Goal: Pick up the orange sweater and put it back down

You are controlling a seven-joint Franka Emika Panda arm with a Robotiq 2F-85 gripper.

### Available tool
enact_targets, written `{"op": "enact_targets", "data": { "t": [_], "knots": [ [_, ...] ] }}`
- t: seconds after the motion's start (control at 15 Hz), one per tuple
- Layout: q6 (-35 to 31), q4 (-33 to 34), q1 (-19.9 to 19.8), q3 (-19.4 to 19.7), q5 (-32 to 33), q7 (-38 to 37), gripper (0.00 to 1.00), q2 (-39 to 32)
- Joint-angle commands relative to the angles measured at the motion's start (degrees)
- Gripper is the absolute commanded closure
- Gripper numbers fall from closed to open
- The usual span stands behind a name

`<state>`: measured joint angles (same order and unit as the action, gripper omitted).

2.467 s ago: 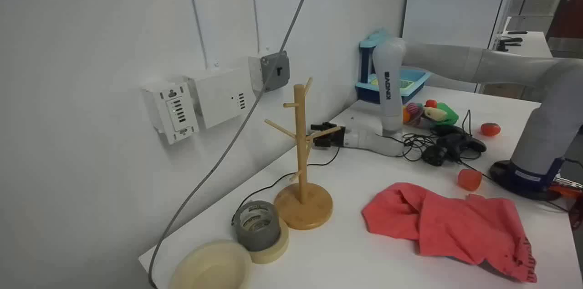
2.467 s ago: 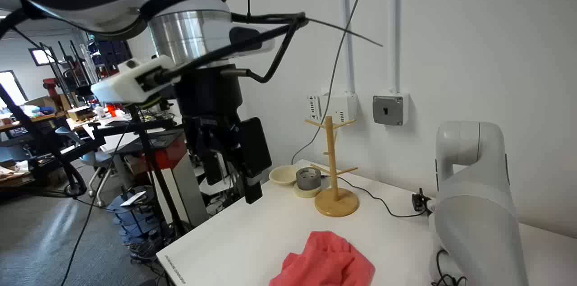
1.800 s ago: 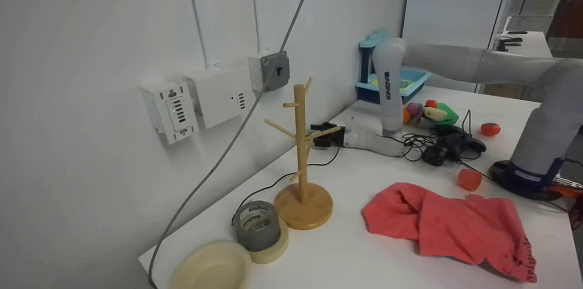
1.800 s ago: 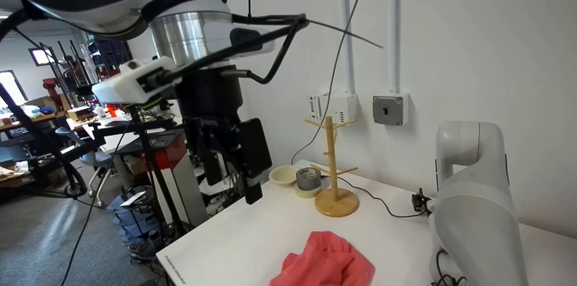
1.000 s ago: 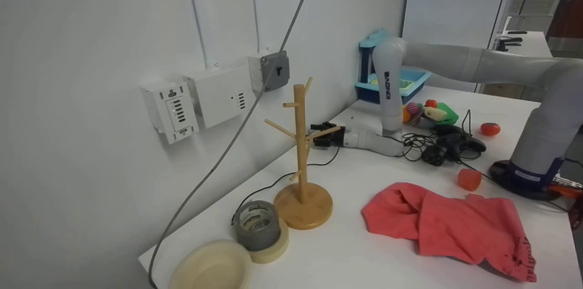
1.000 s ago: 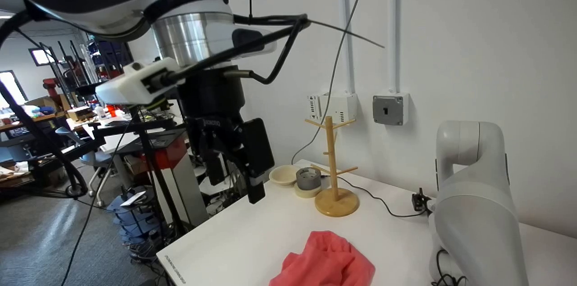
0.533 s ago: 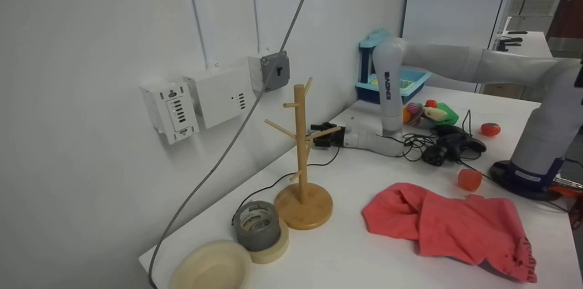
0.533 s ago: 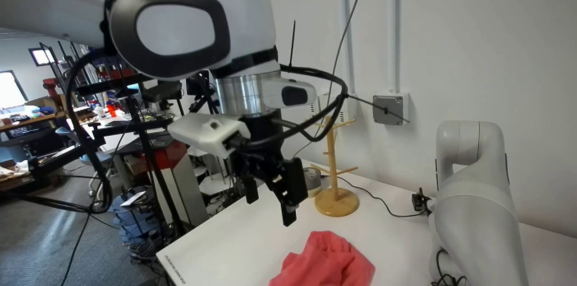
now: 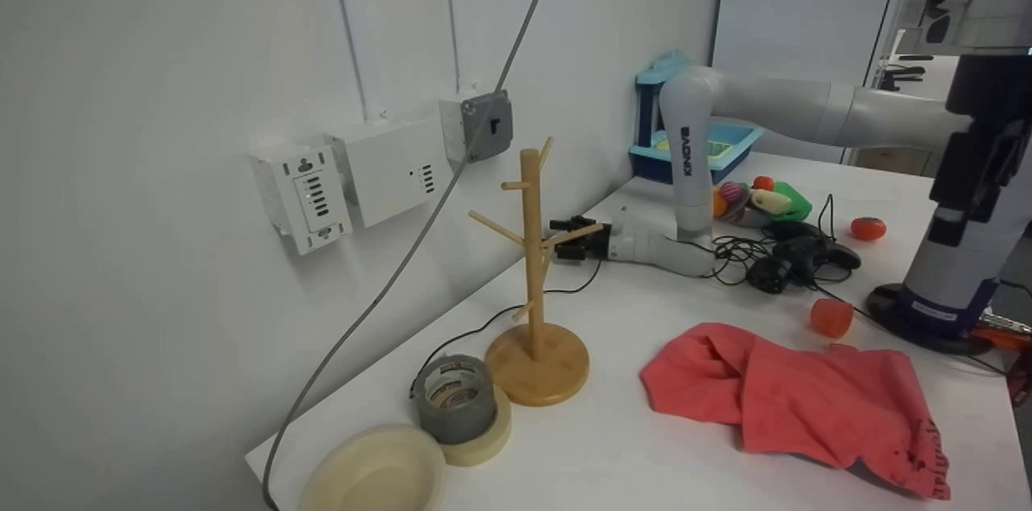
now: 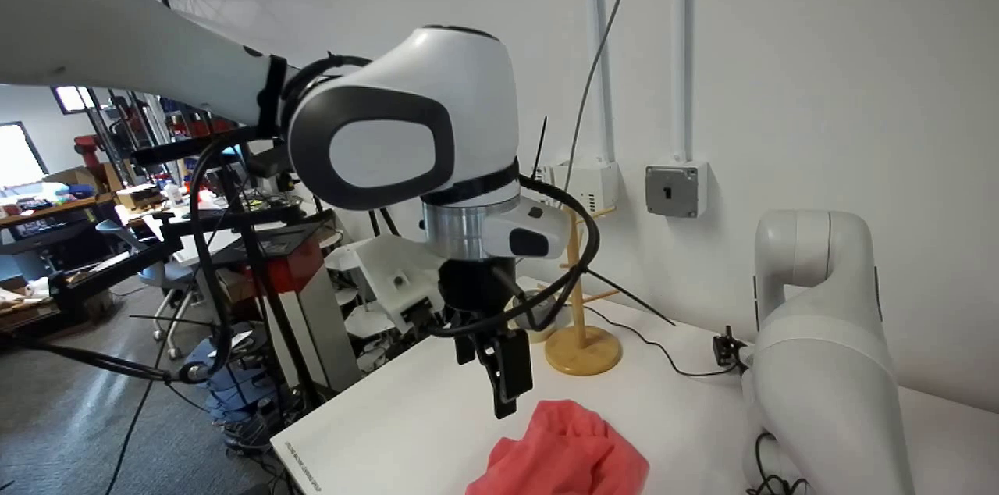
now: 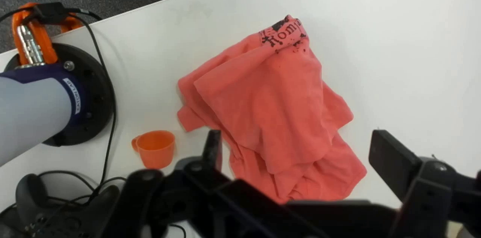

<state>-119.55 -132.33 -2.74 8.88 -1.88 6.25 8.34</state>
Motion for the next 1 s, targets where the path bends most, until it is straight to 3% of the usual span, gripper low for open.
{"op": "enact_targets", "data": {
  "t": [0.0, 0.8, 0.93],
  "knots": [
    [-3.63, -1.23, -1.12, -1.12, -3.36, -6.28, 0.00, -2.09],
    [-17.12, -8.92, -1.93, -1.13, -10.07, -17.37, 0.00, -7.12],
    [-15.73, -8.31, -1.81, -1.31, -8.42, -16.98, 0.00, -7.34]
  ]
}}
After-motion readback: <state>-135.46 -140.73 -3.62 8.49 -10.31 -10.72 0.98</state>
